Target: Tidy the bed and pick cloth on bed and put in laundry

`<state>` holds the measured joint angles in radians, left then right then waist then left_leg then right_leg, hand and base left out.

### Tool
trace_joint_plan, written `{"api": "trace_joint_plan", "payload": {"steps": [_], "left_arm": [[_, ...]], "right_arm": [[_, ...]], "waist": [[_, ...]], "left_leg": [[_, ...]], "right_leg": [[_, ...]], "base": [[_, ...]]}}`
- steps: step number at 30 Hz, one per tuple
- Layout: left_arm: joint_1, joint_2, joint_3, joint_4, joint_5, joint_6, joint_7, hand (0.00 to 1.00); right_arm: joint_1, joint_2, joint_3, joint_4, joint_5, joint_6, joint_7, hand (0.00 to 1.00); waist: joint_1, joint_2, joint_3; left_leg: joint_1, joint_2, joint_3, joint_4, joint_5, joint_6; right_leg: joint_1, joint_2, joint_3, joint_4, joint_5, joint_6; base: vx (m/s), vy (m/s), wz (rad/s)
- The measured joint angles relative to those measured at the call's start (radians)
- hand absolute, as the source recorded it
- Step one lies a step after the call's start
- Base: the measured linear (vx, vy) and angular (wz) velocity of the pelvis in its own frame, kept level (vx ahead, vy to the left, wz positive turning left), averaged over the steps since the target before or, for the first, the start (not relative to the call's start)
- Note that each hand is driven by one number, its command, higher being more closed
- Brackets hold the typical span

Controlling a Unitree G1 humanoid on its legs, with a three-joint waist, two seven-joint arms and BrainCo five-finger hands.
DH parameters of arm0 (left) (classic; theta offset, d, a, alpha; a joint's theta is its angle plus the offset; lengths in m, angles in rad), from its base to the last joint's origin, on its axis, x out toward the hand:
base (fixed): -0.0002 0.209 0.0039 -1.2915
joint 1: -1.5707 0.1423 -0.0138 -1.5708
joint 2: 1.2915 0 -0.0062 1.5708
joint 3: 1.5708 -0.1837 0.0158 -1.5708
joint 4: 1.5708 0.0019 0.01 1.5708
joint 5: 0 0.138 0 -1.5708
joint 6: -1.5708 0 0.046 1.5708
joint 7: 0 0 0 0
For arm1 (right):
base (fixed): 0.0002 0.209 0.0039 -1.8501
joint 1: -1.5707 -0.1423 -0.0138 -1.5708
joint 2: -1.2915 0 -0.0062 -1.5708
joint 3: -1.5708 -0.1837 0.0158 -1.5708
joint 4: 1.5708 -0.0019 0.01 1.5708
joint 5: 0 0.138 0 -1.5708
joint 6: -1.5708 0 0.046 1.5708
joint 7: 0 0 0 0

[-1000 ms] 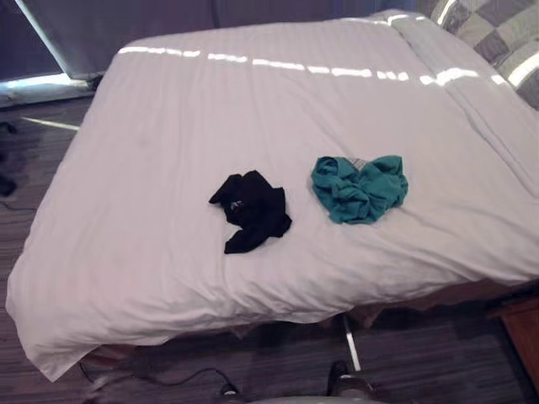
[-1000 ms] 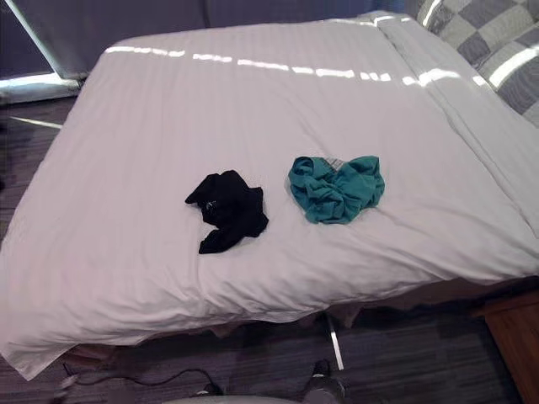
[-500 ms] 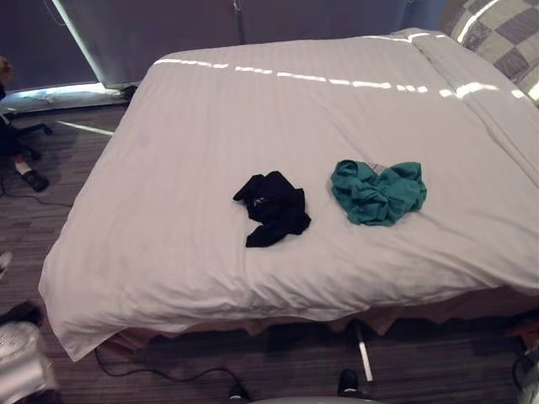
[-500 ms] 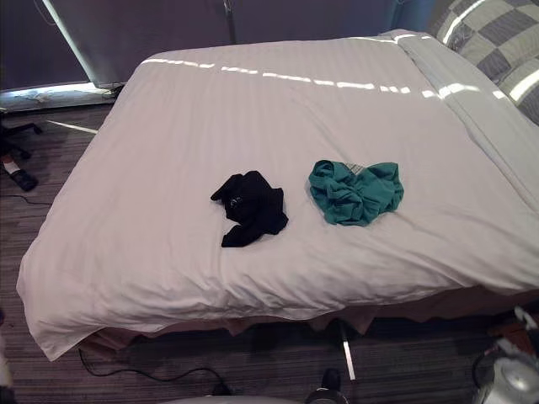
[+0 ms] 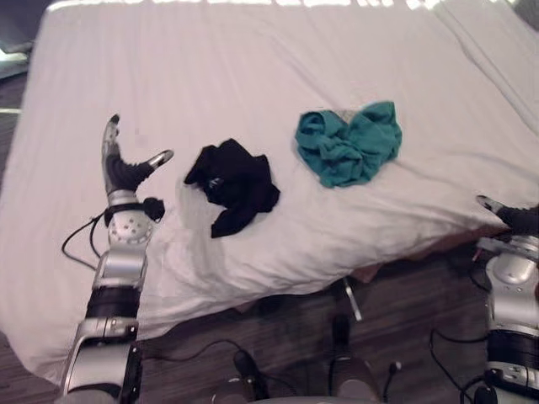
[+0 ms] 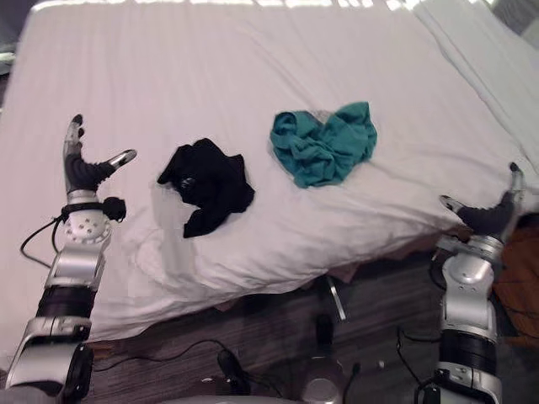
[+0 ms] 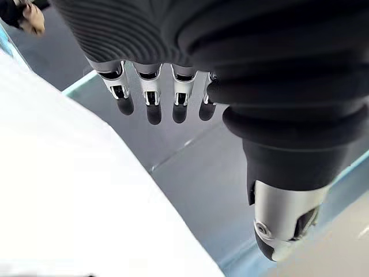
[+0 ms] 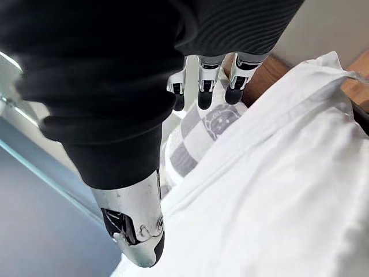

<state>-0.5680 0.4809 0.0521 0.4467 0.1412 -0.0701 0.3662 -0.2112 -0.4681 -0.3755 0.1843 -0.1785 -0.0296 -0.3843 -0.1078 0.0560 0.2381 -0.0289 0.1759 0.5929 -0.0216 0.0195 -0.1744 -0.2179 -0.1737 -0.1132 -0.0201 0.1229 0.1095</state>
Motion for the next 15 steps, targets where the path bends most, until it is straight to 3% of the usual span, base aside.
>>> {"api": "trace_joint_plan", "payload": {"steps": [5,6,8,15], "left_arm": [[-0.151,0.000,-0.069,0.197,0.026,0.029,-0.022,0.00],[-0.191,0.000,-0.091,0.248,0.030,0.032,-0.036,1.00],[-0.221,-0.001,-0.110,0.292,0.038,0.039,-0.044,1.00],[-0.266,-0.059,-0.139,0.339,0.076,0.043,-0.062,1.00]], "right_arm": [[-0.023,0.000,0.059,-0.059,-0.016,-0.007,0.020,0.00],[-0.034,0.000,0.066,-0.066,-0.017,-0.007,0.023,0.00],[-0.035,-0.001,0.073,-0.090,-0.018,-0.011,0.034,0.00],[-0.131,-0.037,0.132,-0.089,-0.022,-0.010,0.040,0.00]], "waist": [[-0.036,-0.023,0.070],[-0.046,-0.032,0.096],[-0.046,-0.039,0.109],[-0.042,-0.044,0.127]], "left_leg": [[-0.031,0.002,0.037,0.025,-0.002,-0.002],[-0.037,0.007,0.040,0.041,-0.005,-0.006],[-0.051,0.018,0.042,0.062,-0.020,-0.021],[-0.081,0.021,0.030,0.098,-0.026,-0.010]], "right_leg": [[-0.053,0.000,0.041,0.017,0.010,-0.005],[-0.054,0.000,0.048,0.018,0.014,-0.006],[-0.070,0.006,0.061,0.018,0.018,-0.008],[-0.078,-0.004,0.056,0.017,0.033,-0.011]], "base": [[-0.02,-0.017,-0.18],[-0.03,-0.021,-0.08],[-0.02,-0.019,-0.15],[-0.04,-0.013,0.03]]}}
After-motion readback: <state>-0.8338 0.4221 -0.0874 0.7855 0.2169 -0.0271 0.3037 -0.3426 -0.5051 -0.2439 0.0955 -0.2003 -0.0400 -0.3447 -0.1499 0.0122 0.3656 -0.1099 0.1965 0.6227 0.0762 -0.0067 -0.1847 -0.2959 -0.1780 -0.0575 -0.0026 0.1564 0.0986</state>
